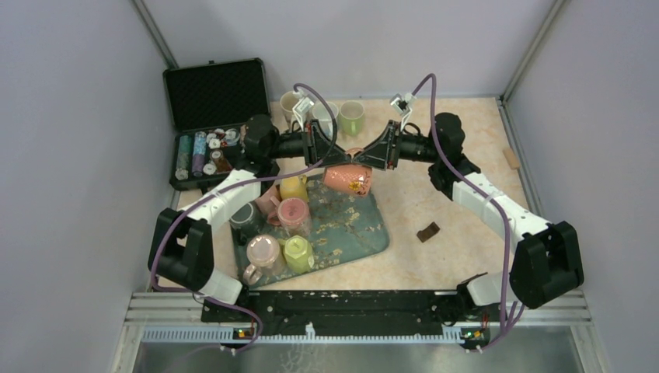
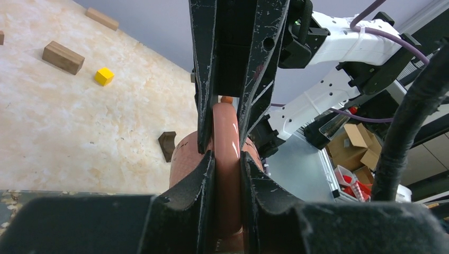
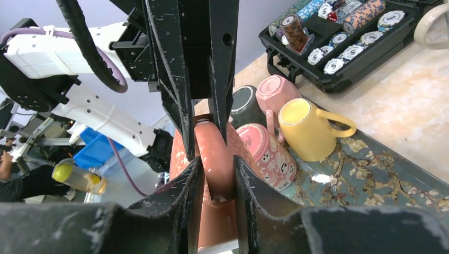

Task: Turn the mug right side up
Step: Turn over the cup on the tray, then place the cup at the center of the board.

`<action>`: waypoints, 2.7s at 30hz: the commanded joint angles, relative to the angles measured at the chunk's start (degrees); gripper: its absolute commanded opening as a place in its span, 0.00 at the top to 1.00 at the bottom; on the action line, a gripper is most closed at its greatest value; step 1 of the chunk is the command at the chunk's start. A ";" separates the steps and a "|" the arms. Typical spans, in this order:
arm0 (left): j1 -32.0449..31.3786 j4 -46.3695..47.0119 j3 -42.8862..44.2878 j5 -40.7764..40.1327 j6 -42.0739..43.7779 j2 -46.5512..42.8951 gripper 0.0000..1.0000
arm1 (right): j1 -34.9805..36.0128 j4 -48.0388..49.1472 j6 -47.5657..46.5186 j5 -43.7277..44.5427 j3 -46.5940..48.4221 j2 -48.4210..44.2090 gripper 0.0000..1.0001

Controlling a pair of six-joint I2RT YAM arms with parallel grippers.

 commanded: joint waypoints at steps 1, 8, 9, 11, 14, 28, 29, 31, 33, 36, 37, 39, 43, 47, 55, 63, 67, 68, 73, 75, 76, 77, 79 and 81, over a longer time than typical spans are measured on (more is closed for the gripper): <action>0.20 5.87 -0.14 -0.42 -1.22 -0.22 1.00 | 1.08 2.83 0.31 -0.29 0.84 -0.43 0.75; 0.19 6.87 -0.24 -0.77 -2.07 0.81 1.00 | 1.15 2.43 0.57 -0.12 0.89 -0.77 0.90; 0.16 6.67 -0.23 -0.89 -2.02 0.89 1.00 | 1.15 2.26 0.52 0.00 1.09 -0.85 0.93; 0.19 5.02 -0.06 -1.61 -1.07 1.22 1.00 | 1.15 1.72 0.50 0.34 1.43 -1.01 1.00; 0.17 0.55 0.34 -3.53 1.63 1.37 0.88 | 1.11 -0.77 -0.17 1.97 2.01 -1.48 1.00; 0.17 -14.29 2.04 -13.89 10.78 2.22 0.24 | 1.15 -18.35 -7.46 12.72 7.45 -1.53 1.00; 0.16 -15.44 2.35 -15.12 11.70 2.04 0.19 | 1.15 -19.75 -8.03 13.58 8.02 -1.49 1.00; 0.20 -18.46 3.21 -17.69 13.55 1.52 0.09 | 1.15 -23.41 -9.70 15.72 9.48 -1.10 1.00; 0.18 -21.58 4.19 -20.99 15.38 0.89 0.01 | 1.08 -28.30 -11.58 18.44 11.27 -0.48 1.00; 0.16 -25.16 5.38 -26.09 17.75 -0.43 0.01 | 0.27 -33.45 -13.33 22.21 13.78 0.95 1.00; 0.18 -26.87 5.81 -28.17 18.48 -0.96 0.01 | -0.35 -34.81 -13.48 23.16 14.58 1.56 1.00; 0.16 -29.26 6.28 -31.85 19.88 -1.90 0.01 | -1.98 -37.44 -13.48 24.53 16.02 2.88 1.00; 0.24 -33.26 7.01 -35.99 22.10 -3.44 0.01 | -5.58 -41.83 -13.26 26.69 18.94 6.00 1.00; 0.09 -36.33 6.86 -36.96 24.08 -5.26 0.01 | -8.16 -45.87 -13.66 31.27 22.87 9.67 1.00; -0.12 -38.25 4.44 -35.60 27.00 -7.37 0.01 | -10.21 -55.85 -13.57 40.47 37.51 22.83 1.00; -0.89 -38.22 3.27 -34.18 27.44 -7.88 0.01 | -11.11 -65.43 -14.06 45.52 54.63 35.54 1.00; -1.15 -38.23 3.35 -33.68 27.55 -7.60 0.01 | -11.16 -69.91 -14.50 46.92 61.71 40.64 1.00; -1.35 -38.28 3.45 -33.54 27.43 -7.38 0.01 | -11.18 -70.61 -14.54 47.02 62.80 41.45 1.00; -4.94 -38.24 5.01 -36.26 27.97 -5.82 0.01 | -11.88 -75.97 -13.05 45.99 70.56 46.39 1.00; -6.25 -38.26 5.15 -37.84 27.97 -5.64 0.01 | -11.99 -78.76 -11.46 45.82 74.45 48.35 1.00; -6.62 -38.22 5.01 -38.22 27.72 -5.56 0.01 | -12.01 -79.64 -10.35 45.82 75.87 49.05 1.00; -6.89 -37.91 4.74 -38.49 27.42 -5.59 0.01 | -12.09 -80.48 -8.97 45.63 76.85 49.67 1.00; -7.49 -37.50 4.36 -38.85 26.97 -5.51 0.01 | -12.29 -81.38 -5.77 45.23 77.21 50.28 1.00; -8.10 -37.34 4.03 -39.31 26.65 -5.56 0.01 | -12.46 -81.20 -2.22 45.56 75.70 49.95 1.00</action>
